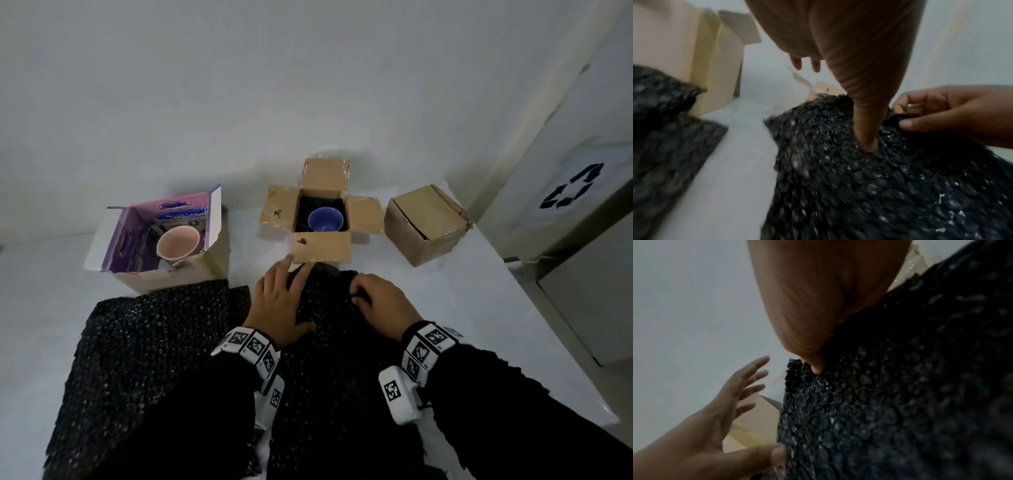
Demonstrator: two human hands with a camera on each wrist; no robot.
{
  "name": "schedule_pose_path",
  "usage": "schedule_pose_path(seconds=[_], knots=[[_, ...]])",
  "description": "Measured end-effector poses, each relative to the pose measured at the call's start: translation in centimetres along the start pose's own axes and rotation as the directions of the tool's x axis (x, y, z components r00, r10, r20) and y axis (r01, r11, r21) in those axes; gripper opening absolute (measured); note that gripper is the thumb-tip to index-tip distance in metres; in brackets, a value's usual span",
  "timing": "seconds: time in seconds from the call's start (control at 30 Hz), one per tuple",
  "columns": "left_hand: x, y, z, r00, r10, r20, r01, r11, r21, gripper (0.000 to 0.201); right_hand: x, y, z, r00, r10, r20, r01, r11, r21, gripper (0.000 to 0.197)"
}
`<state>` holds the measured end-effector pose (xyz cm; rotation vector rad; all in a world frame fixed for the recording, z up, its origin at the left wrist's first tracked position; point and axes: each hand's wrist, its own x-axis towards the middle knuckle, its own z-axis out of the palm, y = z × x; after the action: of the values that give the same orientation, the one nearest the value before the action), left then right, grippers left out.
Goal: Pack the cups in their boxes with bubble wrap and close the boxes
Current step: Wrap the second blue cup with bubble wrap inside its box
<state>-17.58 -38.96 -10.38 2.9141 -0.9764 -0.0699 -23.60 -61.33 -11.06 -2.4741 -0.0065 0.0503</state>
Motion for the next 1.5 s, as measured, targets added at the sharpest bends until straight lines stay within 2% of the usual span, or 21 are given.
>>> schedule_pose_path(seconds=[0.1,0.17,0.27,0.37,0.4,0.47,0.53,0.6,0.67,0.77,0.87,0.9,0.97,1.03,1.07,1.17,1.23,1.3,1.37,1.43,1.5], knots=[[0.8,0.1,-1.7,0.976,0.190,-0.109,-0.179,0.979,0.099,0.106,0.5,-1.7,-1.8,0.995,-0.103,0.013,0.102,0.992,0.077,0.019],[1.7,0.0,-2.7,0.966,0.227,-0.123,-0.212,0.969,0.124,0.080,1.0,-2.7,-2.8,0.990,-0.141,-0.015,0.141,0.986,0.086,0.021],[2.4,0.2,-4.1,0.955,0.248,-0.163,-0.248,0.968,0.021,0.037,1.1,-4.1,-3.9,0.991,-0.129,-0.045,0.133,0.985,0.108,0.024],[2.9,0.7,-5.5,0.968,0.209,-0.138,-0.234,0.952,-0.198,0.017,1.0,-4.8,-5.3,0.997,-0.040,0.067,0.038,0.999,0.019,0.067],[3.0,0.7,-6.0,0.973,0.201,-0.116,-0.223,0.947,-0.231,0.017,1.1,-4.8,-5.6,0.989,0.000,0.145,0.012,0.996,-0.083,0.072],[3.2,0.6,-6.8,0.972,0.220,-0.083,-0.234,0.941,-0.244,0.018,1.3,-4.5,-5.9,0.971,0.044,0.235,0.014,0.970,-0.243,0.044],[3.2,0.6,-7.5,0.976,0.211,-0.060,-0.219,0.942,-0.254,0.018,1.3,-4.2,-6.2,0.974,0.017,0.225,0.039,0.970,-0.242,0.015],[3.1,0.7,-8.0,0.982,0.184,-0.051,-0.190,0.946,-0.262,0.026,1.4,-4.0,-6.5,0.978,0.009,0.206,0.018,0.991,-0.129,0.009],[3.0,0.5,-8.1,0.984,0.162,-0.073,-0.175,0.952,-0.250,0.032,1.7,-4.2,-6.8,0.980,0.000,0.198,0.004,1.000,-0.021,0.014],[3.1,0.0,-8.6,0.972,0.187,-0.138,-0.214,0.953,-0.215,0.029,2.4,-4.2,-7.0,0.993,-0.047,0.104,0.049,0.999,-0.019,0.017],[3.4,-0.2,-9.0,0.954,0.231,-0.189,-0.252,0.963,-0.092,0.067,2.8,-4.4,-7.5,0.992,-0.126,0.017,0.127,0.991,-0.031,0.016],[3.6,-0.3,-9.1,0.953,0.225,-0.204,-0.246,0.966,-0.084,0.071,2.9,-4.4,-7.6,0.989,-0.147,-0.006,0.147,0.989,-0.033,0.015],[4.4,-0.9,-9.0,0.946,0.212,-0.246,-0.234,0.971,-0.059,0.065,3.1,-4.5,-8.2,0.989,-0.150,-0.007,0.149,0.986,-0.073,0.023],[5.3,-1.4,-8.9,0.935,0.242,-0.258,-0.247,0.969,0.013,0.056,3.4,-4.6,-8.9,0.988,-0.129,0.089,0.142,0.977,-0.158,0.044],[5.7,-1.5,-8.9,0.927,0.275,-0.255,-0.271,0.961,0.051,0.053,3.8,-4.6,-9.1,0.983,-0.110,0.146,0.144,0.958,-0.246,0.046],[6.7,-1.9,-9.2,0.895,0.368,-0.252,-0.347,0.930,0.122,0.044,5.5,-4.6,-9.5,0.976,-0.067,0.207,0.156,0.879,-0.450,0.021],[7.2,-1.9,-9.5,0.914,0.347,-0.212,-0.330,0.937,0.110,0.037,6.6,-4.2,-10.0,0.975,-0.024,0.221,0.115,0.906,-0.408,0.007],[7.7,-2.1,-9.7,0.966,0.225,-0.127,-0.221,0.974,0.047,0.031,7.8,-3.7,-10.8,0.975,-0.010,0.223,0.085,0.941,-0.328,0.010],[8.4,-2.2,-9.7,0.987,0.147,-0.069,-0.144,0.988,0.051,0.032,8.9,-3.6,-11.7,0.980,-0.033,0.195,0.080,0.967,-0.241,0.011],[8.9,-2.5,-9.7,0.988,0.120,-0.102,-0.119,0.993,0.017,0.031,9.9,-3.6,-12.4,0.984,-0.083,0.160,0.116,0.972,-0.205,0.025],[9.6,-3.0,-9.6,0.977,0.108,-0.183,-0.127,0.987,-0.100,0.037,11.0,-3.6,-12.6,0.985,-0.069,0.160,0.095,0.982,-0.164,0.041]])
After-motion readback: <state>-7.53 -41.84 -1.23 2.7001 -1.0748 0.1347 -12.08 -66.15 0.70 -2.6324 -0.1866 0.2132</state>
